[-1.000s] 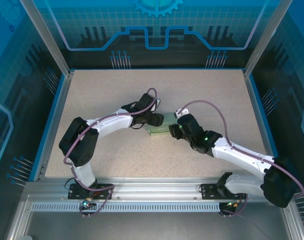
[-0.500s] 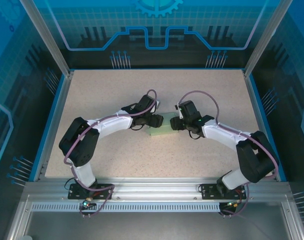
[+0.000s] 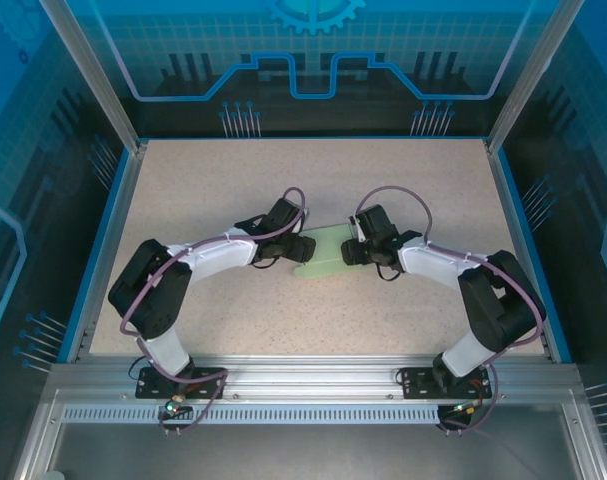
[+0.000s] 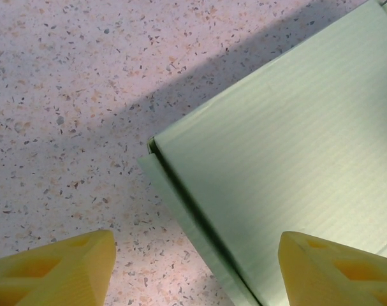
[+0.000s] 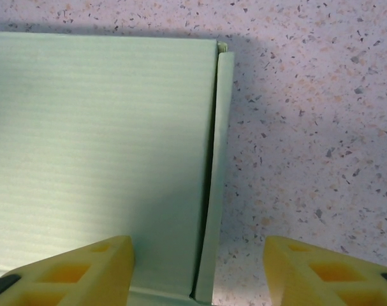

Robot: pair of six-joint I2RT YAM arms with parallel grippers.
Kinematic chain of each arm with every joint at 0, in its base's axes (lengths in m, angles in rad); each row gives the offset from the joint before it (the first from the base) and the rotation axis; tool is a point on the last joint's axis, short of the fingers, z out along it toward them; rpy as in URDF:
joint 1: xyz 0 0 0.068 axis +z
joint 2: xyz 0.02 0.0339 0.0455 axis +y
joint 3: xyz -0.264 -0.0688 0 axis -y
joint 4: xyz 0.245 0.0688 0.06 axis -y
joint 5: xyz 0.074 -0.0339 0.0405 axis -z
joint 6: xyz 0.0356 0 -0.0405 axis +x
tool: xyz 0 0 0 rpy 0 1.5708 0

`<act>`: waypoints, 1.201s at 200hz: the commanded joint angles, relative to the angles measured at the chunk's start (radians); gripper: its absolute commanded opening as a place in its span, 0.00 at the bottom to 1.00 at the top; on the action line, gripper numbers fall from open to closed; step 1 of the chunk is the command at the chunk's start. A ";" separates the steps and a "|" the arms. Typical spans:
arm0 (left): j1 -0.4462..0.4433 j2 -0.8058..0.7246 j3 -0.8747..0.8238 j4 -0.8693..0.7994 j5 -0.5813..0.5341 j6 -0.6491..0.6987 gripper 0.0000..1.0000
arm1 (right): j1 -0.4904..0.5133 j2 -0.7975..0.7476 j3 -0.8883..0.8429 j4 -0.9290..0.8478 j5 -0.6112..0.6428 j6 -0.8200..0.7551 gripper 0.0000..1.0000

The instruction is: Fold the paper box

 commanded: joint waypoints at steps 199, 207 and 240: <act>0.153 0.151 0.232 -0.011 0.229 0.058 0.79 | 0.089 -0.173 0.115 -0.361 0.009 -0.135 0.61; 0.159 0.184 0.268 -0.033 0.253 0.057 0.79 | 0.090 -0.179 0.113 -0.366 0.010 -0.133 0.61; 0.171 0.289 0.394 -0.128 0.371 0.058 0.78 | 0.095 -0.180 0.112 -0.384 -0.034 -0.125 0.62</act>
